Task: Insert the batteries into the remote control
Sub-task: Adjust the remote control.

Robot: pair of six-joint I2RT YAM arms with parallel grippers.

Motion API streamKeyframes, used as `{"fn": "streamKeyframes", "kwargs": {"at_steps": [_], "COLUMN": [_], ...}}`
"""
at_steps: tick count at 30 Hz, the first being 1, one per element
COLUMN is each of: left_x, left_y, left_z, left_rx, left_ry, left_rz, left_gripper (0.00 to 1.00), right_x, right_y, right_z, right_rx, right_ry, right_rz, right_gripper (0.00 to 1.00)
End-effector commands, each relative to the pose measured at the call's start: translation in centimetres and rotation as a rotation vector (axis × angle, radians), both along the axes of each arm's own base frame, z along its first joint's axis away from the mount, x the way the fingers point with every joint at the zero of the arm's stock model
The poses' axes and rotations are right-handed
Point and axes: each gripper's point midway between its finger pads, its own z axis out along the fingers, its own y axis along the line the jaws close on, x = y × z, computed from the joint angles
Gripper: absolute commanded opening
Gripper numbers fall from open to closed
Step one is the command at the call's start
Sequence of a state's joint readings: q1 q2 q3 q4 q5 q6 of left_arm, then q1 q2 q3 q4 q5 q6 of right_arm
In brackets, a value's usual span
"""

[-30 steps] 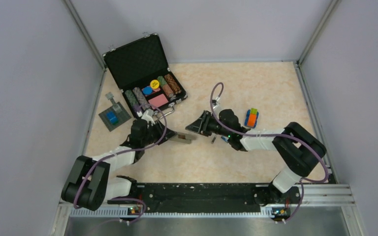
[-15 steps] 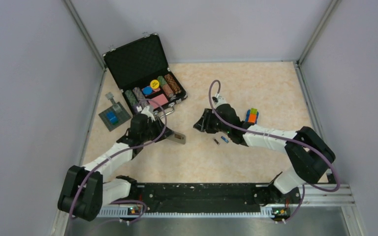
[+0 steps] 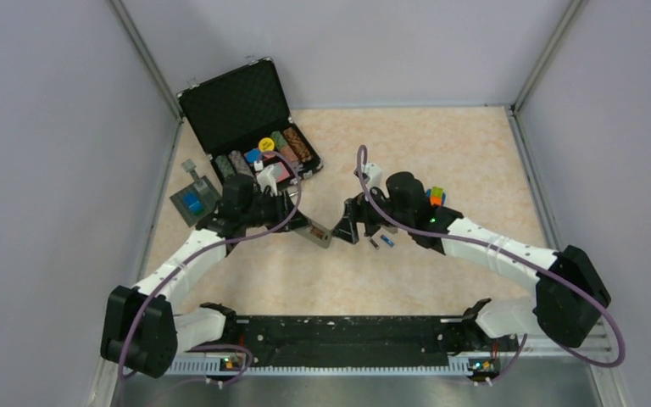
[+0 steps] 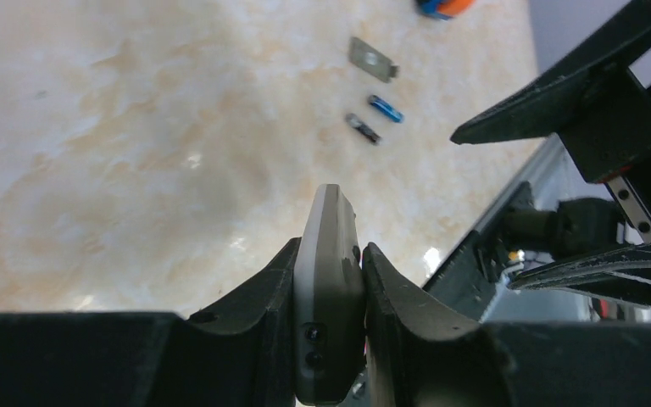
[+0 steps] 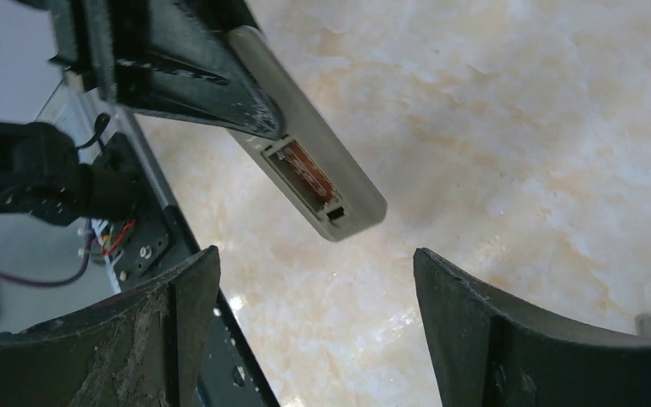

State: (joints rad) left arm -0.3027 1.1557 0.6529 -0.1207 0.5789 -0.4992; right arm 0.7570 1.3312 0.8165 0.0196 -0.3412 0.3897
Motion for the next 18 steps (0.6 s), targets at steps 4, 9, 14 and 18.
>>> {"fn": "streamKeyframes", "kwargs": {"at_steps": [4,9,14,18], "left_x": [-4.7,-7.1,-7.2,-6.8], "left_y": [-3.3,-3.5,-3.4,-3.3], "left_z": [7.3,10.4,11.1,10.4], "left_rx": [-0.214,-0.294,-0.290,-0.265], "left_ry": [-0.092,-0.166,-0.197,-0.152], "left_rz": [-0.409,-0.544,-0.545,-0.508], "left_gripper": [0.00,0.00,0.00,0.00], "right_x": [-2.4,-5.1,-7.1,-5.3], "right_y": [0.3,0.7,0.4,-0.5], "right_z": [6.1,8.0,9.7,9.7], "right_rx": [0.021,0.068,0.122,0.085], "right_ry": [-0.210,-0.189,-0.160,-0.171], "right_rz": [0.256,0.406,0.469,0.311], "right_gripper": [0.83,0.83,0.82,0.79]}}
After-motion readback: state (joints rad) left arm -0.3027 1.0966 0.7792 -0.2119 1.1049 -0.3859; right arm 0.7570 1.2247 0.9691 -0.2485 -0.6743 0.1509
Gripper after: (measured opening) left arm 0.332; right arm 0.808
